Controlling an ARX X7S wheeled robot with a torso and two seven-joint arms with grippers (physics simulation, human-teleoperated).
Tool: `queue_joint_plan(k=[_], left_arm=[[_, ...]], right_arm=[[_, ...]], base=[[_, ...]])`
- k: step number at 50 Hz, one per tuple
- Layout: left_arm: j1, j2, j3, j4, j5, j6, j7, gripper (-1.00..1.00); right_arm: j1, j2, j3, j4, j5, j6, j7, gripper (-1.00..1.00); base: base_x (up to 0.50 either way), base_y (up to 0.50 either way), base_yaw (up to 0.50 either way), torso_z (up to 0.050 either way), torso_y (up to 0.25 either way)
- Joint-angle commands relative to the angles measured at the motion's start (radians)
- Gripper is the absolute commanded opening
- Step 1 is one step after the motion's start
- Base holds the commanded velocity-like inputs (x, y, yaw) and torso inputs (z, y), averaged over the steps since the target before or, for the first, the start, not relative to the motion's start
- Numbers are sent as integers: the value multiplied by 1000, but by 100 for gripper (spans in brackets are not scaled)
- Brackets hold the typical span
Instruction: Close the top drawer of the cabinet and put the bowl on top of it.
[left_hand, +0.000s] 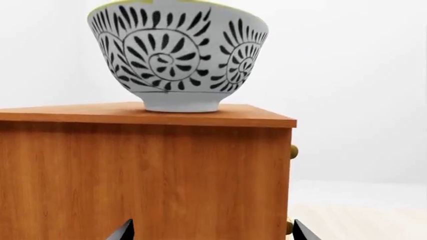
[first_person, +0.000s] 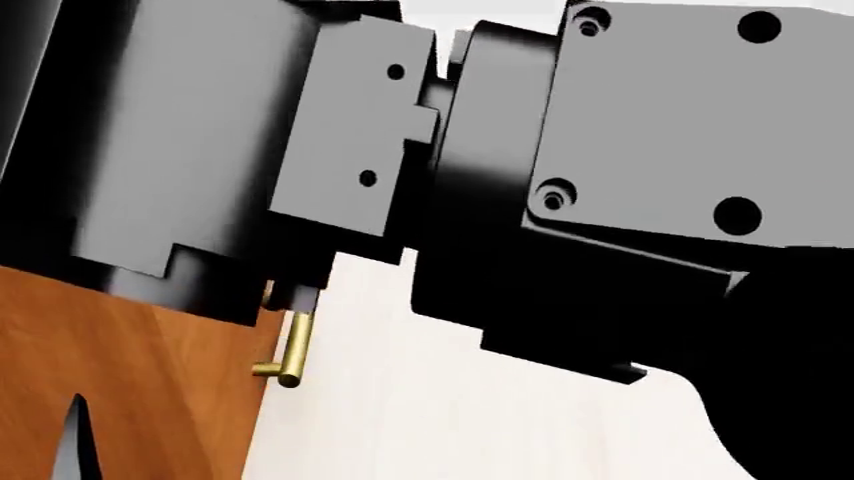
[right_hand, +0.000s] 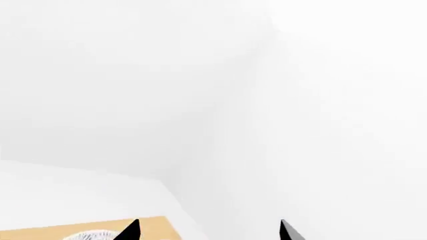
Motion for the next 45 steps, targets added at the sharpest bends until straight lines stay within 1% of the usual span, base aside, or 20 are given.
queue_joint_plan(k=[1,4,9,17,21,23,26,28,34,38,39,45], left_arm=[[-6,-3,2,12,1,-11,-7,100],[-6,-2,6,11,3,-9,-5,100],[-2,-2,6,13,5,-7,-8,100],[-3,-8,5,27,5,-17,-15,100],[-8,-10,9,35,5,-24,-14,100],[-10,-10,12,40,9,-31,-18,100],[-11,-10,15,41,11,-31,-19,100],[-11,-9,19,41,16,-30,-18,100],[-8,-9,20,39,17,-28,-19,100],[-2,-13,18,42,18,-23,-21,100],[-2,-13,17,43,17,-24,-21,100],[-2,-15,19,49,19,-26,-24,100]], right_arm=[[227,146,77,-25,67,78,53,100],[243,207,132,-53,51,146,74,100],[245,268,223,-103,-7,292,100,100],[223,374,308,-189,10,384,170,100],[189,496,352,-335,76,402,266,100],[159,573,371,-430,107,398,316,100],[121,632,379,-495,119,389,364,100],[67,697,380,-567,124,369,396,100],[-58,803,376,-693,113,304,446,100],[-174,892,375,-802,82,221,484,100],[-187,899,372,-812,75,214,484,100],[-352,987,338,-903,-22,114,515,100]], base=[[0,0,0,0,0],[0,0,0,0,0],[0,0,0,0,0],[0,0,0,0,0],[0,0,0,0,0],[0,0,0,0,0],[0,0,0,0,0],[0,0,0,0,0],[0,0,0,0,0],[0,0,0,0,0],[0,0,0,0,0],[0,0,0,0,0]])
